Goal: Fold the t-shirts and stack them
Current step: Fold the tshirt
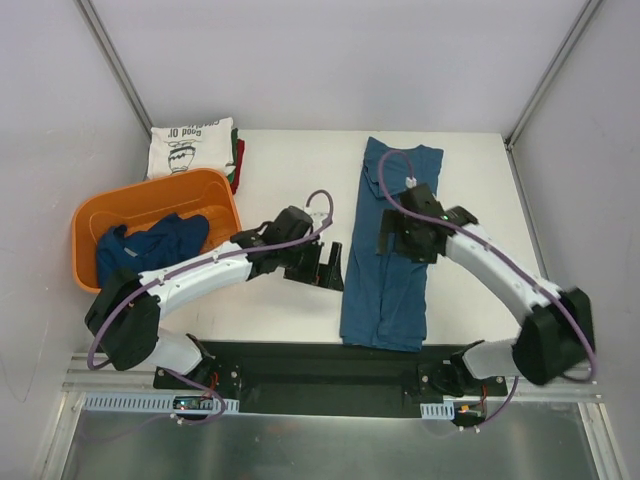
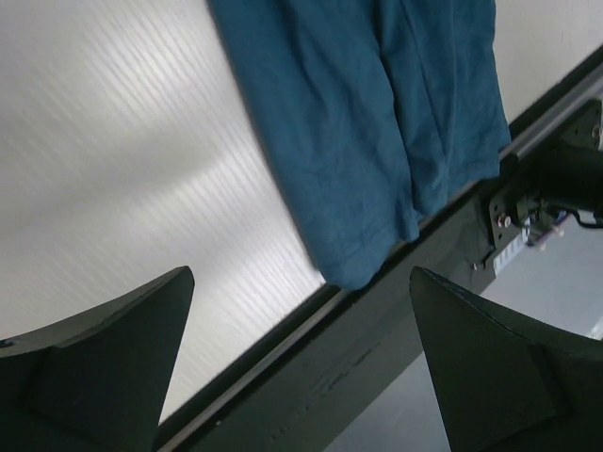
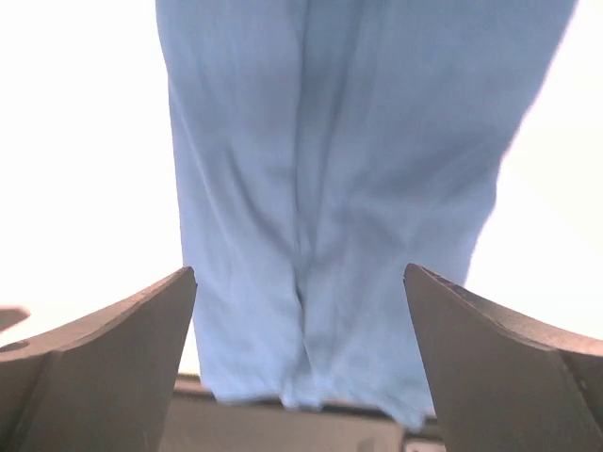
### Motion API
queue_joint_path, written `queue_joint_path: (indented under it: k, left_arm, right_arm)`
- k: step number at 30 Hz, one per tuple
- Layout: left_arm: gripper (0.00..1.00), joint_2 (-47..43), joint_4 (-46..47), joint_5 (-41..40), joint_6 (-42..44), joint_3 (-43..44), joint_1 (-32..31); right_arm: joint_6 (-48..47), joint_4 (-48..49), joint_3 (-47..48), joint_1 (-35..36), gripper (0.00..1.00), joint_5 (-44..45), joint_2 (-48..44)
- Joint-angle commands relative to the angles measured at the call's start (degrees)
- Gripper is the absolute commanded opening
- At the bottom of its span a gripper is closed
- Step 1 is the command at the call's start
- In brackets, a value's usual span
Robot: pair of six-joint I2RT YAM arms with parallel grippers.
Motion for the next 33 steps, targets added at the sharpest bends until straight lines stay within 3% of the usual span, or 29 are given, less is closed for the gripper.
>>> queue_joint_path:
  k: [1,6,10,14,19,23,25,27,33]
  left_arm:
    - [0.99,-2.28,0.01,2.13,-3.77,-3.21,-4.04]
    - [0.89,-0.01,3.44,1.87,-7.02,-5.76,-10.8]
    - [0.8,2.02,6.16,1.86,-9.92,-7.16,-12.39]
    - [0.74,5.44,7.66,1.34,-10.45,-5.68,-14.59]
    - [0.59,10.46,8.19,0.02,-10.72,-3.48,-15.38]
    - [0.56,13.36,8.19,-0.07,-10.54,-2.16,-15.38]
    - [0.53,15.03,8.19,0.45,-10.63,-1.63,-15.38]
    - [0.45,16.43,7.93,0.72,-10.89,-0.93,-15.38]
    - [0.17,19.34,5.82,-0.59,-11.16,1.44,-16.0]
  right_arm:
    - [2.9,-7.48,-10.78,0.43,0.97,-1.34,-12.93]
    - [10.28,-14.08,-26.08,0.69,0.99,-4.42,-24.62]
    - [15.39,-16.1,-30.84,0.78,0.9,-6.44,-30.6]
    - [16.8,-14.35,-33.13,0.69,0.81,-8.02,-30.97]
    - [16.8,-10.32,-36.38,0.78,0.72,-10.48,-29.92]
    - [15.93,-9.08,-36.65,0.61,0.63,-10.75,-27.98]
    - [15.66,-8.81,-36.73,0.61,0.54,-10.58,-27.71]
    - [15.66,-8.55,-37.0,0.69,0.42,-10.66,-27.8]
    - [14.69,-6.35,-37.79,0.6,0.29,-12.77,-27.71]
